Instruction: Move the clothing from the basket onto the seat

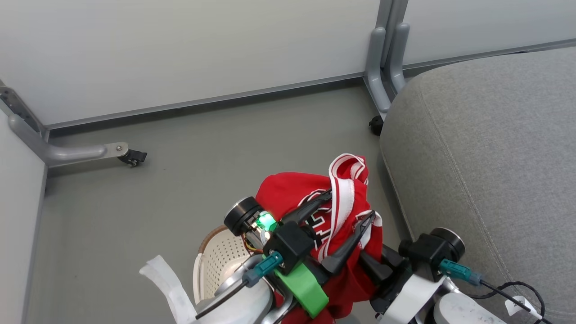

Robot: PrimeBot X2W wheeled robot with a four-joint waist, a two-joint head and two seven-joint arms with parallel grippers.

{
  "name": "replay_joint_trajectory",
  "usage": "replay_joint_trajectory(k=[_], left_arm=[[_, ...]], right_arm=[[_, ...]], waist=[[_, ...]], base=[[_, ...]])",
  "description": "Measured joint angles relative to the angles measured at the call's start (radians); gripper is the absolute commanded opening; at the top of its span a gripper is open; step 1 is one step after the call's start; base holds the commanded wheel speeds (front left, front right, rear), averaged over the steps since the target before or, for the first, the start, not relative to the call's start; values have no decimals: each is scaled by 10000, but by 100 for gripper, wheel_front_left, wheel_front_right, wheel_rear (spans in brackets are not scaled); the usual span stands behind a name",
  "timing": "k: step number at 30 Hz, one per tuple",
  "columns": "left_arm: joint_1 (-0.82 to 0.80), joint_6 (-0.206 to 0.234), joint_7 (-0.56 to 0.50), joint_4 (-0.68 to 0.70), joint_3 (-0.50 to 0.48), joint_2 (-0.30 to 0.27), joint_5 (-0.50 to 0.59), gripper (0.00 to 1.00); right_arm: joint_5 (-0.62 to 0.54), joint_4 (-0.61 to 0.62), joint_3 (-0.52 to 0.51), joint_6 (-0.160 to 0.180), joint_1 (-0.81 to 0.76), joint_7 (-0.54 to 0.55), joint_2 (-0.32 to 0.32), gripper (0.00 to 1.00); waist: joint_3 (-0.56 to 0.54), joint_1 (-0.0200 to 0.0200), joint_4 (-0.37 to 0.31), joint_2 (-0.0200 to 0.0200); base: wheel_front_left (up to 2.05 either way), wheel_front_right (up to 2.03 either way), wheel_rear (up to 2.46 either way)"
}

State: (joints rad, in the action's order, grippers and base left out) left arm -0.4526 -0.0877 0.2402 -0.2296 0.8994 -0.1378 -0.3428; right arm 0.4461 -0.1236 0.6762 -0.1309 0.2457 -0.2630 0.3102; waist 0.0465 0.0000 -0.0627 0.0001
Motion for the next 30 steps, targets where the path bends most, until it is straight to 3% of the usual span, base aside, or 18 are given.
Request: replay_joint_trajectory(k=[18, 30], left_arm=[[94, 209, 73, 0, -171, -199, -336, 100], [905, 535, 176, 157, -642, -617, -713, 100]], right_arm=[[40, -67, -918, 0, -305, 0, 56, 0], [-98, 594, -2176, 0, -354, 0, 199, 0]], waist=[[43, 0, 79, 0], [274, 0, -540, 0]], base=[[0, 0, 0], [0, 0, 0]])
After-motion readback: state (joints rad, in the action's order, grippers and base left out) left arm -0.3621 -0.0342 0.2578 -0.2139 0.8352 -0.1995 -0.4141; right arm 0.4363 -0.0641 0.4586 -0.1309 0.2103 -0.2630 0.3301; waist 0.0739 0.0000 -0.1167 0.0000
